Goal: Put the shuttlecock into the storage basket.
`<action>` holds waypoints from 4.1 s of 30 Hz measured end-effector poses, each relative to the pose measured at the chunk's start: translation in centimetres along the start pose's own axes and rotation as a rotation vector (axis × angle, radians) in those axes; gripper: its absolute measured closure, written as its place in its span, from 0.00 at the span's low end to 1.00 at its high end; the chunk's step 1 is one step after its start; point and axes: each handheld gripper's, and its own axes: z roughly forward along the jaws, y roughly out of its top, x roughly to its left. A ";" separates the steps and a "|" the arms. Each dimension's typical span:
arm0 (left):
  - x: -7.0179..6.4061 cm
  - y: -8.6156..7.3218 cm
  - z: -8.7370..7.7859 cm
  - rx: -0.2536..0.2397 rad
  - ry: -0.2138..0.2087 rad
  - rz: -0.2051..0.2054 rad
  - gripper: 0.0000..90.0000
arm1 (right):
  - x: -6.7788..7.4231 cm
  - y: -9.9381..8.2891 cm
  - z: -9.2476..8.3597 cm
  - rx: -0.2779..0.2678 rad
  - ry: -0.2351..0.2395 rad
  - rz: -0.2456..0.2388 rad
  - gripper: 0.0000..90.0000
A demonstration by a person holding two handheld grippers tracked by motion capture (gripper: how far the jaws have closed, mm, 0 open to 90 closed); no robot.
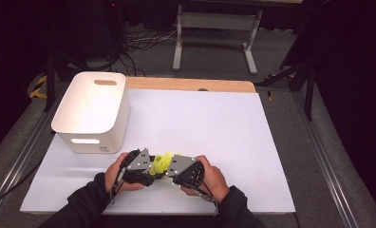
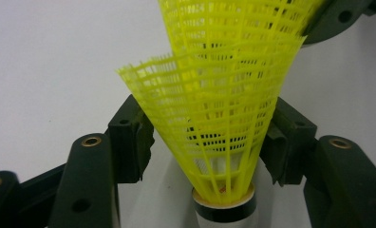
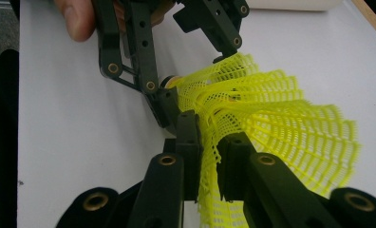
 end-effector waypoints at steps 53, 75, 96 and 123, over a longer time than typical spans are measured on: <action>-0.7 0.7 -0.9 -0.230 0.032 0.001 0.58 | -0.3 3.0 -4.0 -0.176 -0.007 0.080 0.95; -0.7 0.5 -1.2 -0.262 0.079 -0.014 0.59 | -0.1 3.2 -4.5 -0.173 -0.056 0.067 0.52; -0.6 0.4 -1.5 -0.284 0.079 -0.013 0.62 | -0.3 3.1 -6.5 -0.202 -0.125 0.093 0.28; -0.1 0.0 -2.6 -0.288 0.097 -0.019 0.62 | -1.4 -0.3 -8.0 -0.243 -0.307 0.112 0.19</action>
